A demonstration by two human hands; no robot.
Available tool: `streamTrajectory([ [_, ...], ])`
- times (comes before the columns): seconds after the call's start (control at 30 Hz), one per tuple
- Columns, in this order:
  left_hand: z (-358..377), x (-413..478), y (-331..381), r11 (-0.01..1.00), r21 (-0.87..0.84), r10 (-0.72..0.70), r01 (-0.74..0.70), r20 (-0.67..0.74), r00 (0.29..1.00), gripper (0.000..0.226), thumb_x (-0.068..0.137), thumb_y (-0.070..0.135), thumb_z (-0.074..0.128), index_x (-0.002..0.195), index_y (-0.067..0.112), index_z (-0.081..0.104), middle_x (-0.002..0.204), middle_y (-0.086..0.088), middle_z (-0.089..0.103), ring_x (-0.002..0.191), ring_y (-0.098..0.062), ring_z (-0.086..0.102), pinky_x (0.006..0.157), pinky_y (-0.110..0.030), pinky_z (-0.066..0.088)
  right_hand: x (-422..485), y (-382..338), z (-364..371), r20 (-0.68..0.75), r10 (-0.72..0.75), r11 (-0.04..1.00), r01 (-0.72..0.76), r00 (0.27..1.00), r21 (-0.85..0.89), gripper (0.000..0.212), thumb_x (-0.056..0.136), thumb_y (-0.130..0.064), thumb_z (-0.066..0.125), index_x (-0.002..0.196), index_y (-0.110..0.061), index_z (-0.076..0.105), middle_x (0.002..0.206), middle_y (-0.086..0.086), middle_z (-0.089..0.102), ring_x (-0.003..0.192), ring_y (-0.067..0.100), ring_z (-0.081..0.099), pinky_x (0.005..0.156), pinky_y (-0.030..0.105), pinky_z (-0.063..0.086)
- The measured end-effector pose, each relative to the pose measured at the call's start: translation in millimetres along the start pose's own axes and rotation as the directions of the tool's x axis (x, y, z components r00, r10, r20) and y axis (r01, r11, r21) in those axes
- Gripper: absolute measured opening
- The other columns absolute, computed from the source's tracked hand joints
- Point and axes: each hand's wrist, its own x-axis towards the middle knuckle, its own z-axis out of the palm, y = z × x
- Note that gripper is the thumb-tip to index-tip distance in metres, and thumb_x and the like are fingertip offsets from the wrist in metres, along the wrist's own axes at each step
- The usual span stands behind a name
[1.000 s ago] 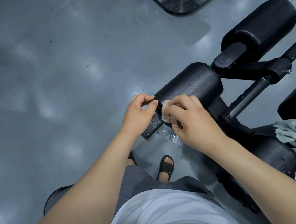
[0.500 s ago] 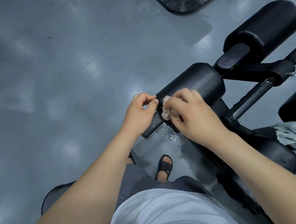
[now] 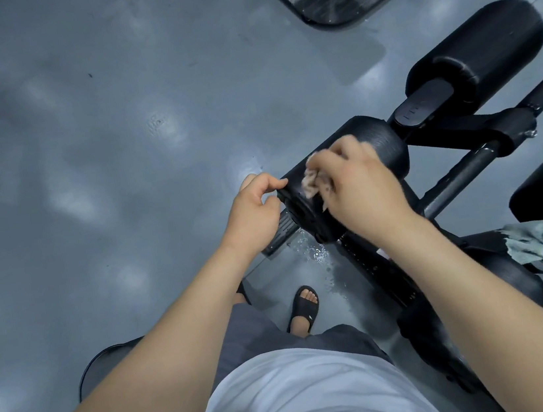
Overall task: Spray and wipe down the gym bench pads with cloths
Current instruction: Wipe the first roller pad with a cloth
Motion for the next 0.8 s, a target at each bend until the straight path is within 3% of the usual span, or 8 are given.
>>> streamTrajectory([
  [0.13,-0.7,-5.1,1.3,0.999,0.019,0.034,-0.034,0.013,0.999,0.046,0.091,-0.008,0.043,0.093,0.032,0.065,0.101,0.008,0.051,0.067,-0.005,0.048,0.062,-0.013,0.038,12.6,17.2,-8.4,-0.048,0.200,0.973,-0.204,0.979,-0.109,0.022,0.093,-0.022,0.057,0.115,-0.023,0.062,0.111,0.006,0.049,0.102,0.034,0.046,0.068,0.041,0.050],
  [0.3,0.9,-5.8,-0.4,0.999,0.003,0.033,-0.033,-0.001,0.999,0.047,0.091,-0.010,0.041,0.097,0.029,0.067,0.101,0.011,0.051,0.086,-0.018,0.055,0.083,-0.028,0.049,-26.5,-4.8,-5.5,0.016,0.032,0.999,-0.032,0.999,-0.010,0.019,0.088,-0.018,0.058,0.107,-0.019,0.060,0.109,0.006,0.049,0.095,0.032,0.047,0.063,0.035,0.043],
  [0.4,3.0,-8.1,3.3,0.999,0.011,0.048,-0.048,-0.010,0.999,0.045,0.089,-0.011,0.041,0.098,0.024,0.067,0.099,0.012,0.051,0.072,-0.008,0.051,0.069,-0.021,0.045,-31.7,-13.8,3.0,0.044,-0.078,0.995,0.075,0.996,0.067,0.018,0.089,-0.018,0.058,0.107,-0.022,0.063,0.109,0.001,0.050,0.093,0.027,0.044,0.060,0.041,0.051],
  [0.5,3.1,-10.8,3.5,0.998,0.019,0.064,-0.064,-0.012,0.998,0.046,0.088,-0.013,0.041,0.099,0.023,0.068,0.099,0.013,0.051,0.075,0.005,0.050,0.070,-0.013,0.041,-11.8,-7.9,6.8,0.006,-0.046,0.996,0.045,0.999,0.072,0.017,0.092,-0.022,0.060,0.108,-0.025,0.065,0.109,-0.001,0.052,0.096,0.026,0.045,0.061,0.043,0.053],
  [0.63,0.9,-12.7,-2.0,1.000,-0.010,0.029,-0.029,0.000,1.000,0.054,0.087,-0.014,0.037,0.100,0.028,0.069,0.106,0.013,0.054,0.080,0.001,0.051,0.087,-0.032,0.051,-0.6,5.4,0.3,-0.052,0.104,0.995,-0.104,0.993,0.002,0.017,0.091,-0.021,0.057,0.106,-0.022,0.064,0.107,0.002,0.051,0.096,0.030,0.047,0.060,0.041,0.052],
  [0.7,0.0,-13.0,-0.6,1.000,-0.006,0.026,-0.026,0.000,1.000,0.055,0.086,-0.014,0.039,0.101,0.030,0.068,0.110,0.013,0.057,0.086,0.001,0.054,0.087,-0.027,0.051,-10.6,1.7,0.2,-0.047,0.064,0.998,-0.063,0.997,0.023,0.016,0.088,-0.022,0.060,0.104,-0.022,0.064,0.106,0.002,0.051,0.095,0.029,0.047,0.061,0.039,0.051],
  [0.8,-0.4,-12.5,4.8,0.999,0.009,0.033,-0.033,-0.014,0.999,0.055,0.083,-0.014,0.041,0.103,0.033,0.063,0.115,0.010,0.064,0.103,0.011,0.056,0.087,-0.009,0.042,-22.5,-11.8,7.3,0.035,-0.079,0.993,0.076,0.996,0.085,0.015,0.089,-0.023,0.065,0.104,-0.025,0.065,0.107,-0.002,0.051,0.095,0.025,0.046,0.062,0.041,0.052],
])
